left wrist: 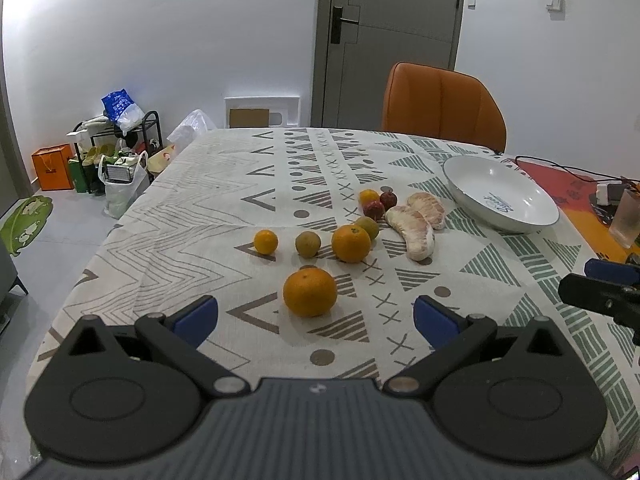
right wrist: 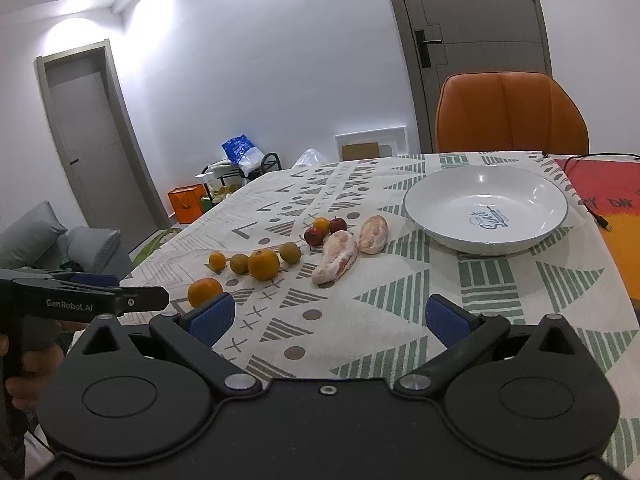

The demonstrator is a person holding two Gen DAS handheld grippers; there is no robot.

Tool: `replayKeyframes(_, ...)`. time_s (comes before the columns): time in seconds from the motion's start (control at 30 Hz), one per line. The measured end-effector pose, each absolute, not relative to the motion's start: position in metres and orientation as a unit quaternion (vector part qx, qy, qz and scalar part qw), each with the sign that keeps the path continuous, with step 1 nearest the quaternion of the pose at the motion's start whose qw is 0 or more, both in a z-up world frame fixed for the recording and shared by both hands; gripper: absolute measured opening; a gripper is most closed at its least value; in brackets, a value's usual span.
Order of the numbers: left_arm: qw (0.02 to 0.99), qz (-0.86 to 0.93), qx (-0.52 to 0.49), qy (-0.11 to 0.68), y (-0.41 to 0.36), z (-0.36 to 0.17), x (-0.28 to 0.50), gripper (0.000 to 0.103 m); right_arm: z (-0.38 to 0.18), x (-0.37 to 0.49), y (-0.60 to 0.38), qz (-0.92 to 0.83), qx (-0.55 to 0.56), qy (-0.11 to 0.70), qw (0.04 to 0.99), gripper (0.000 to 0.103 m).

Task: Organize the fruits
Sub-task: 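Move left gripper to the large orange while right gripper approaches a peeled pomelo segment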

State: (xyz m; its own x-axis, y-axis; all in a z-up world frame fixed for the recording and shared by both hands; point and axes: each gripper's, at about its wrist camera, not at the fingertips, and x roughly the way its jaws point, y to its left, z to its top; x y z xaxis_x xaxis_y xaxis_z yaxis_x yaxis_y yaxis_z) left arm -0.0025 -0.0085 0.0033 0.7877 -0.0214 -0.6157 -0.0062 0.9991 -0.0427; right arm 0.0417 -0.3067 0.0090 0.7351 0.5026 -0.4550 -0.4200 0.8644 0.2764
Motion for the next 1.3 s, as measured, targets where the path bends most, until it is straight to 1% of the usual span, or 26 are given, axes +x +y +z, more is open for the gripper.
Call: replayKeyframes(1.3,0.946,-0.003,-0.037,0.322,0.001,-0.001,0.000,0.103,0.006,0.046,-0.302,0.253,0.070,0.271,0.926,0.103)
